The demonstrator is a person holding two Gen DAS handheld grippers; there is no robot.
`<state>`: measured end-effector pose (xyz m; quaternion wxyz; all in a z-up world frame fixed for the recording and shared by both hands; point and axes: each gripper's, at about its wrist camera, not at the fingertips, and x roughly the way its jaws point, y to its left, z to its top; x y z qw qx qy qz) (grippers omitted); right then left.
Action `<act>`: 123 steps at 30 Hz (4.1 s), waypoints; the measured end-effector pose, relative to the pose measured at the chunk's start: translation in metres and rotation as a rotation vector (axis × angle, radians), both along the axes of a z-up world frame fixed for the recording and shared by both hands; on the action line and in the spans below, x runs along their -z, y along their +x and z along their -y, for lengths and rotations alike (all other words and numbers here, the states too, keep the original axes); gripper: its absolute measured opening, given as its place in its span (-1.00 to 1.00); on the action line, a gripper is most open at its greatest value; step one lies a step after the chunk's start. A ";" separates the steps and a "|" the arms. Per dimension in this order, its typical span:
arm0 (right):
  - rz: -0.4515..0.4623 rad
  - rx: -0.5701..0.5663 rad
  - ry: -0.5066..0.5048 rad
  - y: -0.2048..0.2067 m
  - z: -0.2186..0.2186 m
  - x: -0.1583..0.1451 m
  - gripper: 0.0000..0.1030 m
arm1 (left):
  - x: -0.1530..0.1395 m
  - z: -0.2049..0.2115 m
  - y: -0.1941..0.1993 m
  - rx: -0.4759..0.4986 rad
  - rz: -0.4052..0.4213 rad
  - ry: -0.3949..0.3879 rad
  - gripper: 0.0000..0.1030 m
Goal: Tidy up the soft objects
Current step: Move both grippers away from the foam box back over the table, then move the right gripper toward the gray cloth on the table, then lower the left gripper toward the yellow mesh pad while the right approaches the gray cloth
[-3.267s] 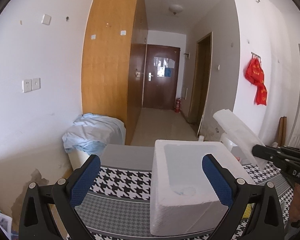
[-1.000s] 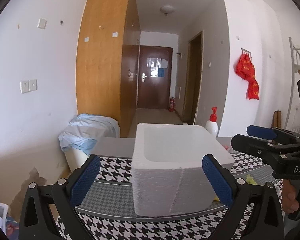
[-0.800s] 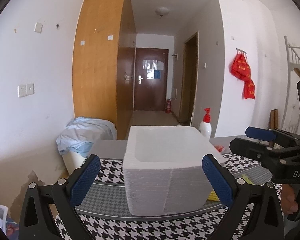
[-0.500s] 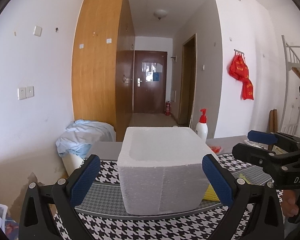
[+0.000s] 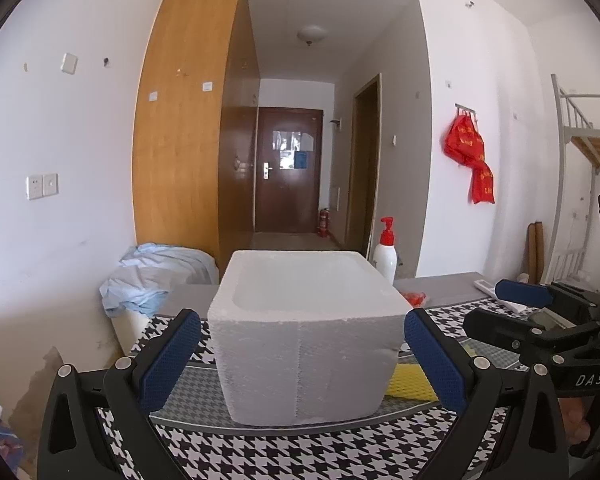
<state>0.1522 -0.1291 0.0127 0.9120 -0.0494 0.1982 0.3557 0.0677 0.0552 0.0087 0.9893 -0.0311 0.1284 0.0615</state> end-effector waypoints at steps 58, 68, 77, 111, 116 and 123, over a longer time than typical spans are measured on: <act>-0.083 0.299 -0.011 -0.012 0.112 0.047 0.72 | 0.035 0.086 0.023 0.281 -0.065 0.006 0.98; -0.106 0.328 -0.008 -0.010 0.126 0.053 0.89 | 0.040 0.102 0.030 0.322 -0.094 0.017 0.98; -0.119 0.341 -0.008 -0.007 0.133 0.056 0.94 | 0.043 0.112 0.038 0.344 -0.114 0.018 0.98; -0.231 0.413 0.022 0.022 0.162 0.078 0.97 | 0.056 0.135 0.069 0.366 -0.177 0.027 0.98; -0.245 0.421 0.026 0.025 0.166 0.081 0.97 | 0.058 0.138 0.074 0.361 -0.190 0.029 0.98; -0.262 0.429 0.017 0.031 0.171 0.086 0.97 | 0.062 0.139 0.087 0.358 -0.230 0.025 0.98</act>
